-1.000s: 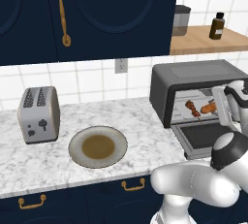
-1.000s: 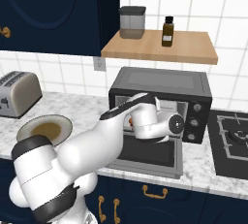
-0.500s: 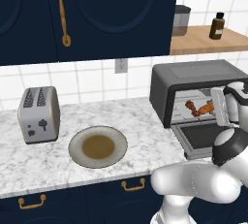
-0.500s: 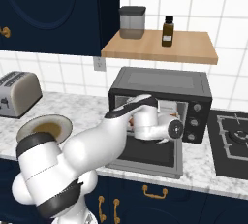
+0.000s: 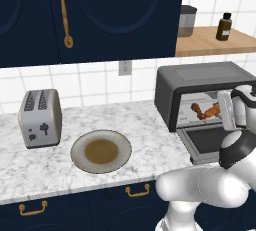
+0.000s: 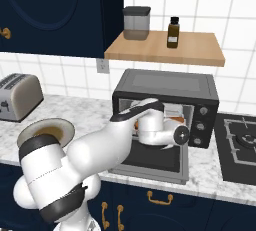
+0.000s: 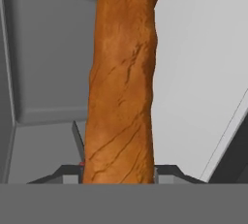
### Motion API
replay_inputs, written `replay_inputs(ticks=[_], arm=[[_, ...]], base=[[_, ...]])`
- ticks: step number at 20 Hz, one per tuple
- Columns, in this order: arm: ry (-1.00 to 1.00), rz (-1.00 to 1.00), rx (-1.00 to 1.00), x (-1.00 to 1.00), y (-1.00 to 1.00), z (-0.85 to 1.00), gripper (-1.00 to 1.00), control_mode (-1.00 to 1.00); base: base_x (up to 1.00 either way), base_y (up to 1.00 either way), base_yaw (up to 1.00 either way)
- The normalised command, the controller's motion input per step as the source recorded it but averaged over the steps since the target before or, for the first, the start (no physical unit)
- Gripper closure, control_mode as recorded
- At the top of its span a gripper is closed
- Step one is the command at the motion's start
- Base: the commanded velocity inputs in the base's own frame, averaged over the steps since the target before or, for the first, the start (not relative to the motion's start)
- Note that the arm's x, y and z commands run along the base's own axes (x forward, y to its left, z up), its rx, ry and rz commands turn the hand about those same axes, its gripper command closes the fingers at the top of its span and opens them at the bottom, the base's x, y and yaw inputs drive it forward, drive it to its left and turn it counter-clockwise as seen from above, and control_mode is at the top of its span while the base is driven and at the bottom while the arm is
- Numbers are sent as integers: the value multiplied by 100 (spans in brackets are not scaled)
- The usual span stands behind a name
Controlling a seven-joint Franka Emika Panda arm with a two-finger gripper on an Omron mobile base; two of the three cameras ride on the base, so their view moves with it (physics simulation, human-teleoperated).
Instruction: Pick up the kebab skewer and baguette bread, and place them inside the toaster oven. Close the toaster oven door and start by setting the timer.
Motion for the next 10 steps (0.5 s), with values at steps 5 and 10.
replay_inputs(ticks=[5,10], arm=[[3,-2,0,-18,0,-17,100,-100],[6,-2,0,-3,0,-25,-100,-100]], base=[[0,0,0],[0,0,0]])
